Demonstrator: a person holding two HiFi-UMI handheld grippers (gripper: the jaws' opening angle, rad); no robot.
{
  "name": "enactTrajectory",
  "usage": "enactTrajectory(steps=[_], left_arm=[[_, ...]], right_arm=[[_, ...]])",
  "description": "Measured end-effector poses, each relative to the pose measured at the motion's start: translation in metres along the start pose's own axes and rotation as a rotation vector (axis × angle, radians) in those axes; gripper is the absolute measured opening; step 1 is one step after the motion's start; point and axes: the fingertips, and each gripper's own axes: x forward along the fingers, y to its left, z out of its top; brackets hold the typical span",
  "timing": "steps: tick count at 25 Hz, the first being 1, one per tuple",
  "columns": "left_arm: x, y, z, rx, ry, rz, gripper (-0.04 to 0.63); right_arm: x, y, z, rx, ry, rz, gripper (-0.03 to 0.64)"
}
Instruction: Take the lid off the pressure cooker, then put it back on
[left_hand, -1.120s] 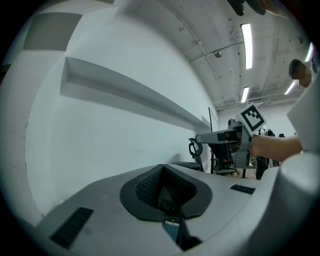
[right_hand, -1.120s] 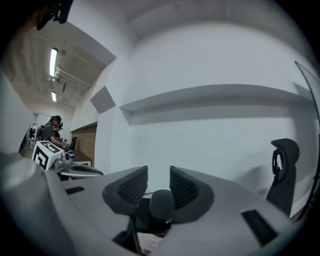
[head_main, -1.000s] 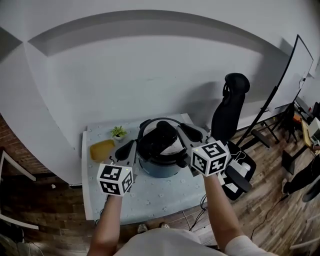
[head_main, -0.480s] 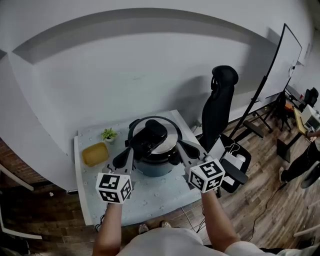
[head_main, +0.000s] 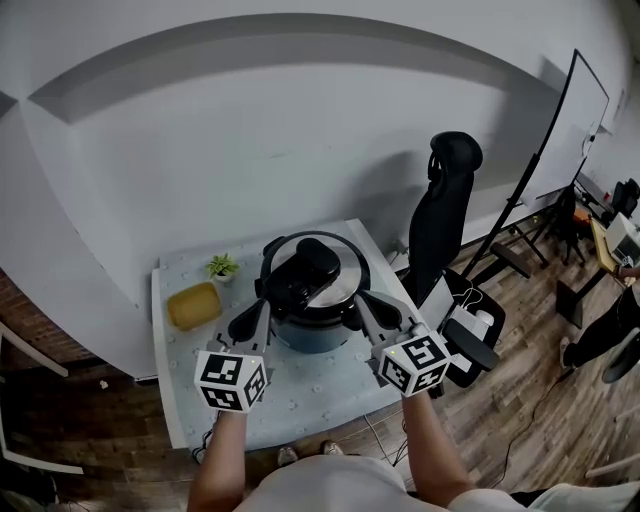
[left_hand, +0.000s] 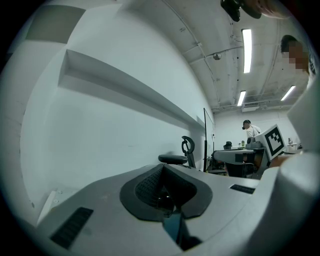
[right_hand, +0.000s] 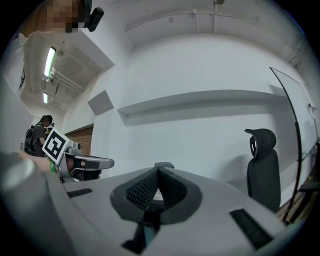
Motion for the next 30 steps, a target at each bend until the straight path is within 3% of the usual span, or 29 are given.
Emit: enactTrajectory(steps=[30], left_arm=[[0.0001,0.0063,-0.0038,-0.021,0.002,0.005,0.012]], right_arm=[[0.0006,-0.0021,0.0066,0.014,-0.025,-0.003,0.002]])
